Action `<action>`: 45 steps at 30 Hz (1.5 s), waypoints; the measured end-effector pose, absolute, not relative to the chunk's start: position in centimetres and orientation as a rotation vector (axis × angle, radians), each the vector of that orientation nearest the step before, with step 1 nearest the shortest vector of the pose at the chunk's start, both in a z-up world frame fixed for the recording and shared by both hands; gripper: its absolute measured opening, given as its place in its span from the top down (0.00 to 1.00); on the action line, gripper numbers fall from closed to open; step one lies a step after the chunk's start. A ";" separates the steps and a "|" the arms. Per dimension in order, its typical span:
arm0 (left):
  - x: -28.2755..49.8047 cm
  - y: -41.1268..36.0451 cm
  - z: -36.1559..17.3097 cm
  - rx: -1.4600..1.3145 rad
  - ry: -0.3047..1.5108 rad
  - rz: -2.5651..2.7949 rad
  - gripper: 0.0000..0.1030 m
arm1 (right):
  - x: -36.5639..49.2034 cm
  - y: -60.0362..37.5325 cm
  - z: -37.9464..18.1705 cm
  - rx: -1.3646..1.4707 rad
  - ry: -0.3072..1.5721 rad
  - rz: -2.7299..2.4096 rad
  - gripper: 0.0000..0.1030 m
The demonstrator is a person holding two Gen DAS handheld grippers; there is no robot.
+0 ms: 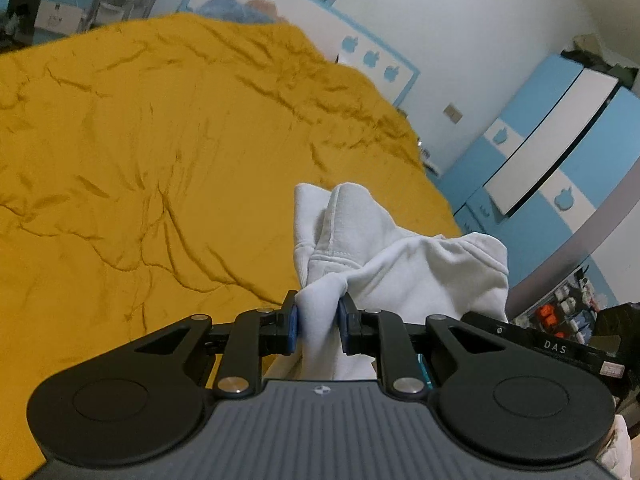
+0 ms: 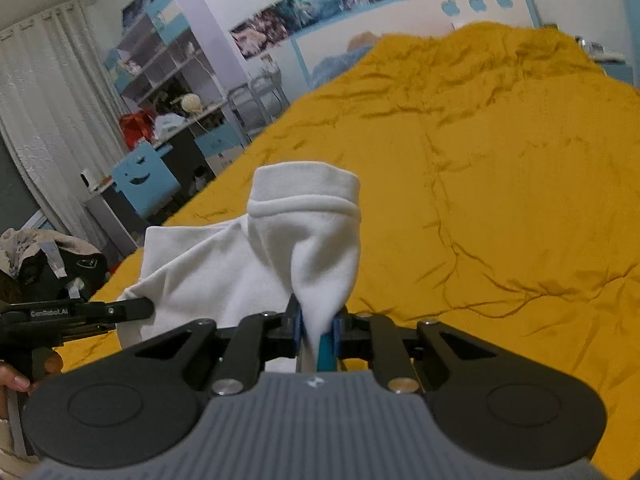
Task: Fold small clothes
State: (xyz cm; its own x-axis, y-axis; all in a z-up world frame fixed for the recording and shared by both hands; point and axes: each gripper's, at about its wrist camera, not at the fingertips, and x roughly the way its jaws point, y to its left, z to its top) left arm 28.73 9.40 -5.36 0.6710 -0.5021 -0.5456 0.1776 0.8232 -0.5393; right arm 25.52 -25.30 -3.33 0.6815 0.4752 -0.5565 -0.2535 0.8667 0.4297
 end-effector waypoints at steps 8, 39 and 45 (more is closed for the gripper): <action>35.0 8.8 -10.5 -0.443 0.894 -0.377 0.80 | 32.5 -26.1 -10.2 0.367 0.865 0.376 0.91; 29.5 10.6 -8.9 -0.308 0.904 -0.321 0.62 | 31.4 -25.5 -10.8 0.157 0.894 0.249 0.82; 26.3 6.5 -10.0 -0.238 0.932 -0.435 0.66 | 26.3 -22.6 -11.3 0.051 0.888 0.294 0.88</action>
State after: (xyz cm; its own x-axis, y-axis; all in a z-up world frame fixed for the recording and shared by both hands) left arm 26.35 6.49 -9.99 0.5182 -0.4599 -0.7211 0.2579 0.8879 -0.3809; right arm 26.32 -22.55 -11.33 0.5937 0.2740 -0.7566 -0.2317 0.9586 0.1653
